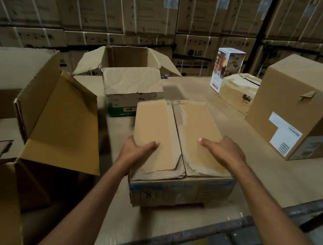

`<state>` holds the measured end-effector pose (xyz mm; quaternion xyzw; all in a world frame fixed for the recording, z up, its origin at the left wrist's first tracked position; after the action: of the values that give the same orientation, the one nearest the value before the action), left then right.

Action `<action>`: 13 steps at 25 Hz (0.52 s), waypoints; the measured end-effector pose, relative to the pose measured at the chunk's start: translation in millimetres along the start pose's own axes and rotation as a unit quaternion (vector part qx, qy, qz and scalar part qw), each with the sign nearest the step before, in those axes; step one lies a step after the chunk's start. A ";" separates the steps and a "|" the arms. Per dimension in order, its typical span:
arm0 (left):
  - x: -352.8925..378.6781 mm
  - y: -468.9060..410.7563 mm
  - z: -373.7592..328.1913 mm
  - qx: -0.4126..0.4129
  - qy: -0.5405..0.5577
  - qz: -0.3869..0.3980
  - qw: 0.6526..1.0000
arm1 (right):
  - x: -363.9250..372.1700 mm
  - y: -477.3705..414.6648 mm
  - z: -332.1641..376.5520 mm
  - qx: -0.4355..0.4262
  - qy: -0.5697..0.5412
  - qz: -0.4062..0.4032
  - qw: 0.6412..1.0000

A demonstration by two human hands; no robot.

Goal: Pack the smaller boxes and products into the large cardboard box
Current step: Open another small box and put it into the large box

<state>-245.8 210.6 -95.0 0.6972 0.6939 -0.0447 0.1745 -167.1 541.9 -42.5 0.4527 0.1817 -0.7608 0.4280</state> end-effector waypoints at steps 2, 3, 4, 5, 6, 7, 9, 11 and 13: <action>-24.7 1.8 -52.8 0.063 0.030 0.016 0.997 | -38.7 8.3 31.7 -0.028 -0.031 -0.030 0.999; -40.1 5.5 -83.7 0.102 0.040 0.025 0.994 | -60.7 13.0 50.8 -0.047 -0.050 -0.052 0.996; -60.1 10.1 -114.9 0.138 0.041 0.022 0.989 | -82.6 19.0 72.8 -0.067 -0.070 -0.075 0.993; -80.4 15.6 -143.4 0.168 0.041 0.010 0.985 | -102.1 24.3 94.5 -0.089 -0.089 -0.096 0.987; -100.1 21.4 -168.9 0.193 0.038 -0.005 0.980 | -118.0 30.0 116.2 -0.110 -0.108 -0.113 0.982; -120.7 26.9 -191.1 0.217 0.036 -0.020 0.975 | -129.3 36.6 138.9 -0.132 -0.126 -0.124 0.975; -161.3 38.8 -221.7 0.239 0.024 -0.040 0.970 | -142.5 54.9 181.2 -0.161 -0.143 -0.141 0.966; -204.3 44.0 -237.4 0.241 0.021 -0.056 0.969 | -146.0 71.3 217.5 -0.181 -0.162 -0.149 0.959; -251.1 54.2 -249.0 0.252 0.019 -0.067 0.965 | -145.1 95.7 256.0 -0.200 -0.175 -0.150 0.952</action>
<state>-245.6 48.9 224.1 0.6712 0.7088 -0.2160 -0.0233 -193.0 388.2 224.9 0.1846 0.3182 -0.8319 0.4155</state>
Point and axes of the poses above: each hand's wrist, its own y-axis away from the middle knuckle, its own x-axis out of the palm, z = x × y, the point moved 10 cm from there along -y, towards the middle knuckle, and after that the axes turned 3 degrees about y, right-handed, at the moved point
